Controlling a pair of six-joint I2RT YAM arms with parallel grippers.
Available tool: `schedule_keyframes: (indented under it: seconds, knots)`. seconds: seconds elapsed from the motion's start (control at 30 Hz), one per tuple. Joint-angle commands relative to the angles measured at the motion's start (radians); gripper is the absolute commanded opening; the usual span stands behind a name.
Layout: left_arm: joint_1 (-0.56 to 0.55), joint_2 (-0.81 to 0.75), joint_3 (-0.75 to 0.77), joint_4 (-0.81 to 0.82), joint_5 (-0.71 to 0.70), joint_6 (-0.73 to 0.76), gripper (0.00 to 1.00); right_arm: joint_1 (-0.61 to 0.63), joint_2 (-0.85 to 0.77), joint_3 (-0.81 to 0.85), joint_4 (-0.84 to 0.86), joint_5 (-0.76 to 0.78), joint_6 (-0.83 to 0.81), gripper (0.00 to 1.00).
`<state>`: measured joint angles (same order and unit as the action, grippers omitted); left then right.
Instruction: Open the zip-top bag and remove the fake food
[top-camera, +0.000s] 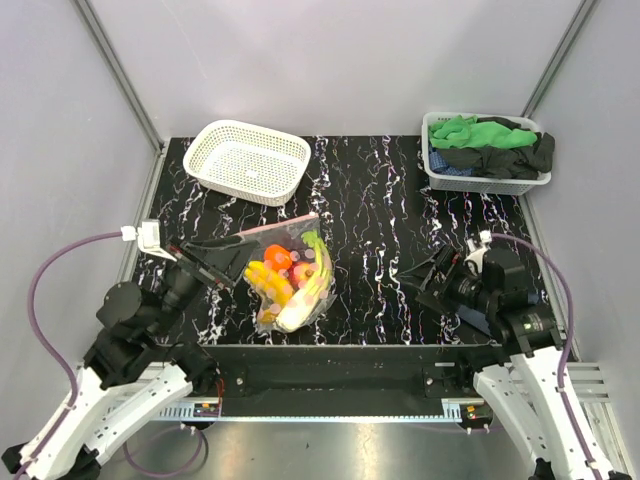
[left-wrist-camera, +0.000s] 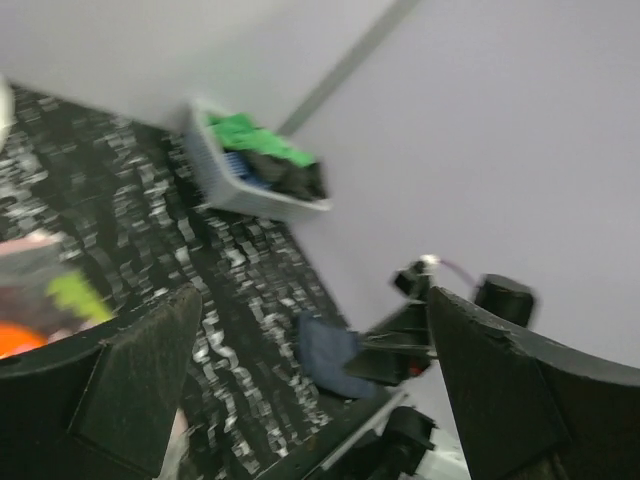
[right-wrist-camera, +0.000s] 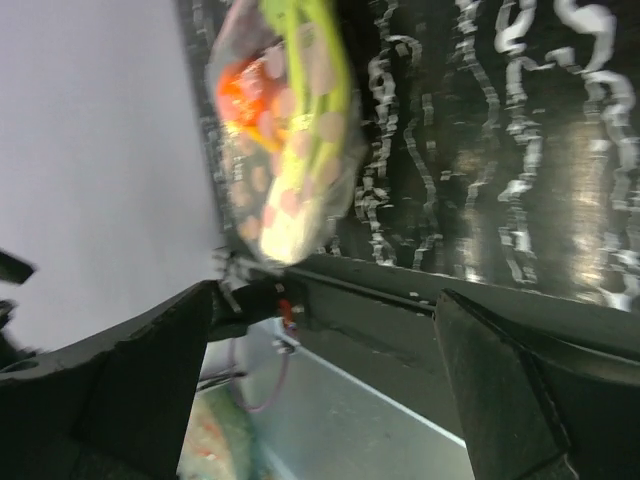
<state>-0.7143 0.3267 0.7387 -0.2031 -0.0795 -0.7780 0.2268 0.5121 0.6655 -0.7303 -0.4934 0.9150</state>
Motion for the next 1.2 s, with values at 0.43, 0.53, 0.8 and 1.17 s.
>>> schedule_keyframes:
  seconds: [0.43, 0.53, 0.8, 1.17]
  knots:
    - [0.142, 0.581, 0.349, -0.482, -0.12, 0.08, 0.99, -0.003, 0.301, 0.299, -0.284, 0.023, -0.393, 1.0]
    - [0.447, 0.702, 0.338, -0.498, 0.143, 0.082, 0.99, -0.003, 0.36, 0.312, -0.232, -0.025, -0.404, 1.0]
    - [0.786, 0.926, 0.15, -0.172, 0.54, 0.16, 0.96, -0.003, 0.548, 0.356, -0.112, -0.167, -0.429, 1.0]
    - [0.842, 1.239, 0.111, 0.122, 0.768, 0.121, 0.85, -0.003, 0.715, 0.365, 0.006, -0.249, -0.446, 1.0]
